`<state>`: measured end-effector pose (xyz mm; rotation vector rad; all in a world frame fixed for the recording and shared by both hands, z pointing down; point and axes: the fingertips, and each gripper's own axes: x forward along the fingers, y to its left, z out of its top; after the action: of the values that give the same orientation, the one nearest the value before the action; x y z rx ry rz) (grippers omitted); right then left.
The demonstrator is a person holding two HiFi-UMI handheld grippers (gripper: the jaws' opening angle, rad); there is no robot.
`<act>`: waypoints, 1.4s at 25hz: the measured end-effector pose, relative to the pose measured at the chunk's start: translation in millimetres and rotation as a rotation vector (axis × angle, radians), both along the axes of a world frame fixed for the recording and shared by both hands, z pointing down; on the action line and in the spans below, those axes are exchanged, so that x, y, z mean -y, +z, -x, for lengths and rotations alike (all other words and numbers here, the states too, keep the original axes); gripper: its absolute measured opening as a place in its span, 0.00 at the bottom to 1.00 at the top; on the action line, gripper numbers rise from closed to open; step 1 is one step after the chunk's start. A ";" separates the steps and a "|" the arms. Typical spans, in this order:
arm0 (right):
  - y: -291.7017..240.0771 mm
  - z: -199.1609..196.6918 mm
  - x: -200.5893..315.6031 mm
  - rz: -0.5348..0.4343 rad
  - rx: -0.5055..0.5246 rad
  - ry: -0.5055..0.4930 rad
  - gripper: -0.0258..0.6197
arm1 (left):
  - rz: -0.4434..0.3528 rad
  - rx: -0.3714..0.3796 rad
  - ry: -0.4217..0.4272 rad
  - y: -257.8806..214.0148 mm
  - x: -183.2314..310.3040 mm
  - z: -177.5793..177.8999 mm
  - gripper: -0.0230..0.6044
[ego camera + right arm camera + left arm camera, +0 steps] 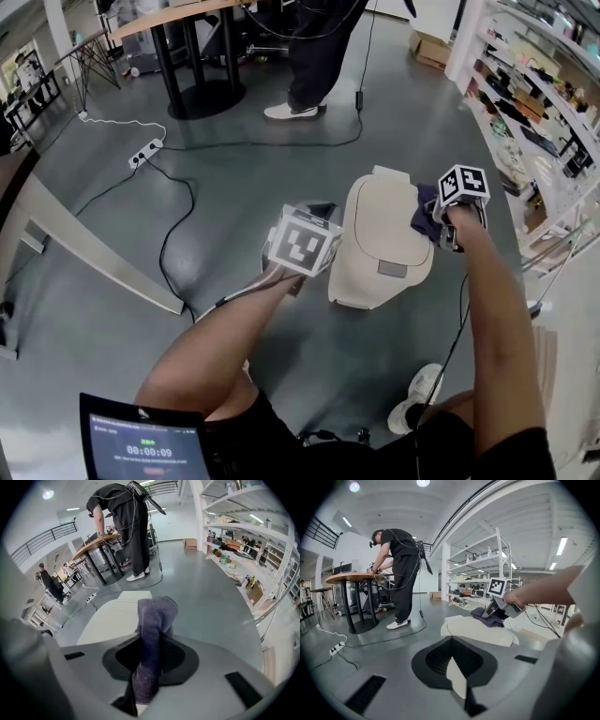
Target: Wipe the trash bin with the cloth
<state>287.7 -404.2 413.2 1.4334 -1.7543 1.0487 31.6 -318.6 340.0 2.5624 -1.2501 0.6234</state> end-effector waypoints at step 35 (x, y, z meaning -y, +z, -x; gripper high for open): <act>-3.6 143.7 -56.3 0.007 0.068 -0.202 0.16 | -0.073 0.023 0.021 -16.0 -48.0 17.5 0.04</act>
<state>144.0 -347.9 409.6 1.1991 -1.8974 1.0048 14.1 -270.6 324.0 2.6381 -1.2778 0.6249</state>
